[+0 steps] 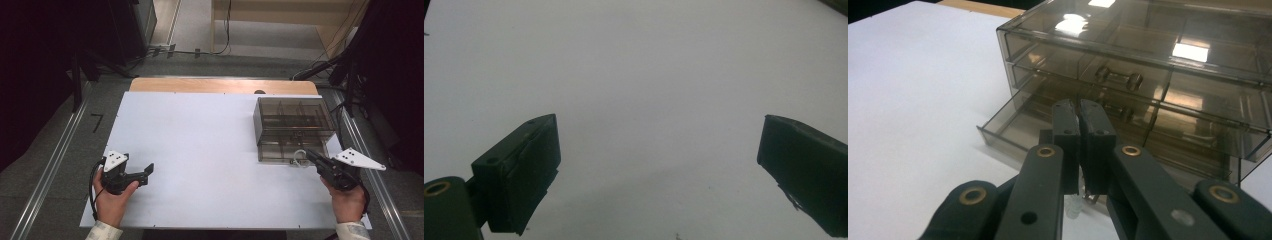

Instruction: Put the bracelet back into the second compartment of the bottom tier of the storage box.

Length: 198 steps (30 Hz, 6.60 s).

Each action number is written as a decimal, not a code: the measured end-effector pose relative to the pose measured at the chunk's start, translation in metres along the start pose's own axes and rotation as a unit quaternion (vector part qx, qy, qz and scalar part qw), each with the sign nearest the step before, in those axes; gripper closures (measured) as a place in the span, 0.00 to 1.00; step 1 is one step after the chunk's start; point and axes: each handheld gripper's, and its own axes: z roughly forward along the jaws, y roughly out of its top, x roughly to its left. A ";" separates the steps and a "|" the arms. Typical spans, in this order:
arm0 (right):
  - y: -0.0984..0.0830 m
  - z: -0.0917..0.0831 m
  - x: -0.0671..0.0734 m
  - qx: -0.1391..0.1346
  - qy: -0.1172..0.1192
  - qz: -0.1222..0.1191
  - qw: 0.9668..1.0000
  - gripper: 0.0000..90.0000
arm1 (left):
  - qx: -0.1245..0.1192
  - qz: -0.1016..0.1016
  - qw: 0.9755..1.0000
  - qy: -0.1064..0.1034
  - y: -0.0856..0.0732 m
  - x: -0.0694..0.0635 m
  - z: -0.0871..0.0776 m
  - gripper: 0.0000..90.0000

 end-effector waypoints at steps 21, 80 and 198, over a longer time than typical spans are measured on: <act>0.007 0.010 -0.011 -0.011 -0.031 0.006 0.999 0.94 | 0.000 0.000 1.000 0.000 0.000 0.000 0.000 0.05; -0.005 0.055 -0.016 0.068 -0.035 0.019 0.997 0.52 | 0.001 0.000 1.000 -0.003 0.000 0.000 0.001 0.05; -0.016 0.021 -0.003 0.048 0.006 0.023 0.999 0.10 | 0.000 0.000 1.000 -0.004 0.000 0.000 0.001 0.05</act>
